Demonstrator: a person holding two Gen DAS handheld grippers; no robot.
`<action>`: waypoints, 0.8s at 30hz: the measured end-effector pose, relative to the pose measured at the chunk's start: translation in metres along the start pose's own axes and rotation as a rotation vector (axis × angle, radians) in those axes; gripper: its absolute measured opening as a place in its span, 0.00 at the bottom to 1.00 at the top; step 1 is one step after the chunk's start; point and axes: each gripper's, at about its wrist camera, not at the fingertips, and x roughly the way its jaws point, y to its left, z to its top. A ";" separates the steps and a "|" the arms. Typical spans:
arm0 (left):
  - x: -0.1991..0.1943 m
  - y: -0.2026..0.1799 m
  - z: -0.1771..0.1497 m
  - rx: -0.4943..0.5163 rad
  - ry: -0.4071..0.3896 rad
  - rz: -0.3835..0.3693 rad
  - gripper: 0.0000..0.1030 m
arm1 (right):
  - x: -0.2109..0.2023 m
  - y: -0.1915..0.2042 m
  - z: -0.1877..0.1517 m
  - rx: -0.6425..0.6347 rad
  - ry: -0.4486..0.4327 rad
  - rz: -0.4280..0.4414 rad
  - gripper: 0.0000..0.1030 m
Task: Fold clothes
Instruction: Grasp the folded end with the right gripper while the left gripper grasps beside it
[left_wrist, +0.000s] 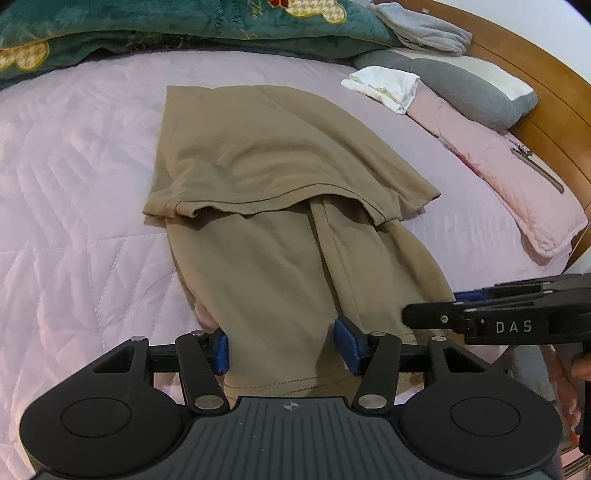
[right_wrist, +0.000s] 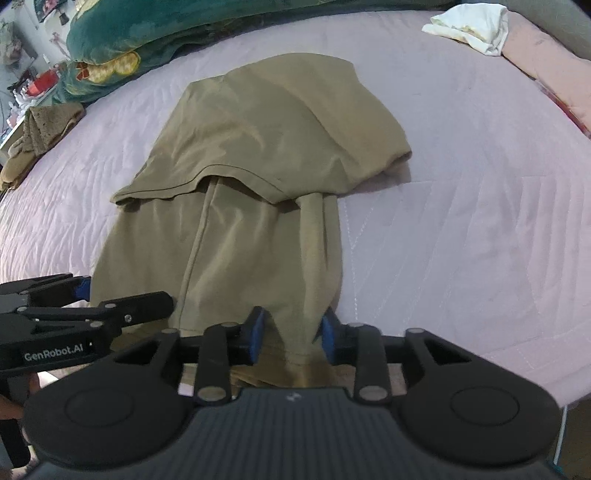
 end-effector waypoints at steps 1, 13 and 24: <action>0.002 -0.003 0.000 0.012 0.001 0.003 0.59 | 0.001 -0.001 0.001 0.004 -0.004 0.029 0.49; -0.001 0.001 -0.002 0.031 -0.012 -0.024 0.56 | -0.001 0.004 -0.007 -0.027 -0.061 0.063 0.62; 0.002 -0.004 -0.001 0.050 -0.011 -0.012 0.56 | -0.001 0.003 -0.011 -0.049 -0.066 0.006 0.56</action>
